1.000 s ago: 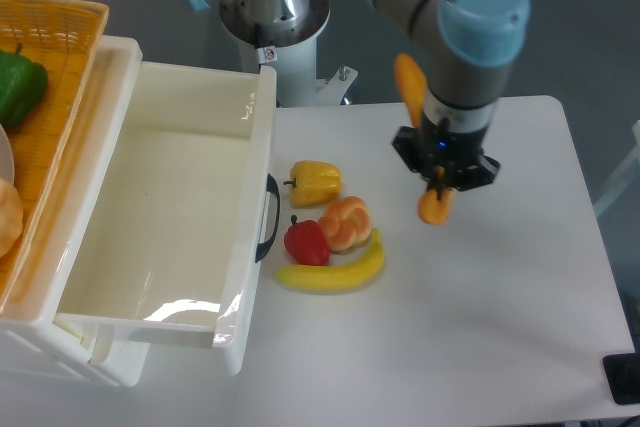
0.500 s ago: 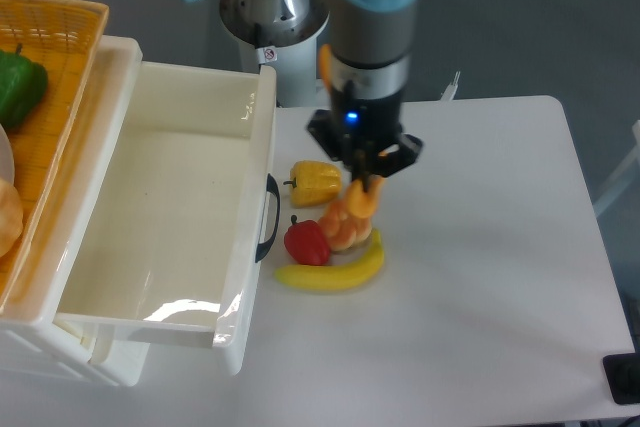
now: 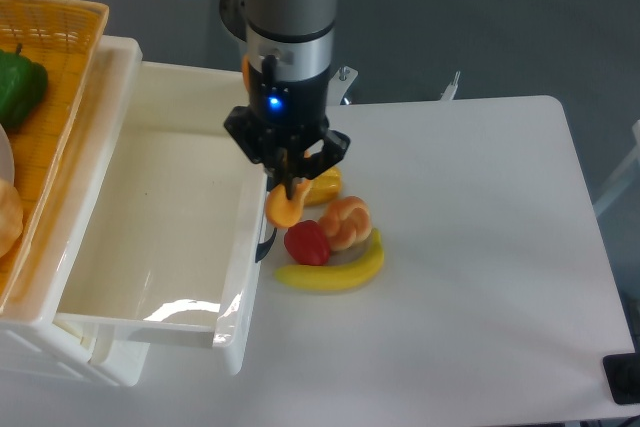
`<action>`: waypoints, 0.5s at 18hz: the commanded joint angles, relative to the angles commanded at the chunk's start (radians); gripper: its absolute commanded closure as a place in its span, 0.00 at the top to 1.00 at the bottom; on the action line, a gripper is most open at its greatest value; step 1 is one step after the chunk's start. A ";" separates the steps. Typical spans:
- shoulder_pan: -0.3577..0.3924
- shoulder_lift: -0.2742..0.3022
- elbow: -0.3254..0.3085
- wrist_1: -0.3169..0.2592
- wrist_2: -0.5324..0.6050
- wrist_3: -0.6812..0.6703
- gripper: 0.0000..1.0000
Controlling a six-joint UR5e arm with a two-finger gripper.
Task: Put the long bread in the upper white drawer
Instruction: 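Move the gripper over the drawer and lower the bread inside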
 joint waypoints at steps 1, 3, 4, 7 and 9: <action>-0.014 -0.009 0.000 0.018 0.003 -0.020 0.04; -0.044 -0.020 -0.002 0.044 0.006 -0.057 0.04; -0.054 -0.026 -0.002 0.058 0.006 -0.062 0.05; -0.080 -0.040 -0.006 0.074 0.006 -0.060 0.19; -0.089 -0.043 -0.020 0.075 0.008 -0.051 0.36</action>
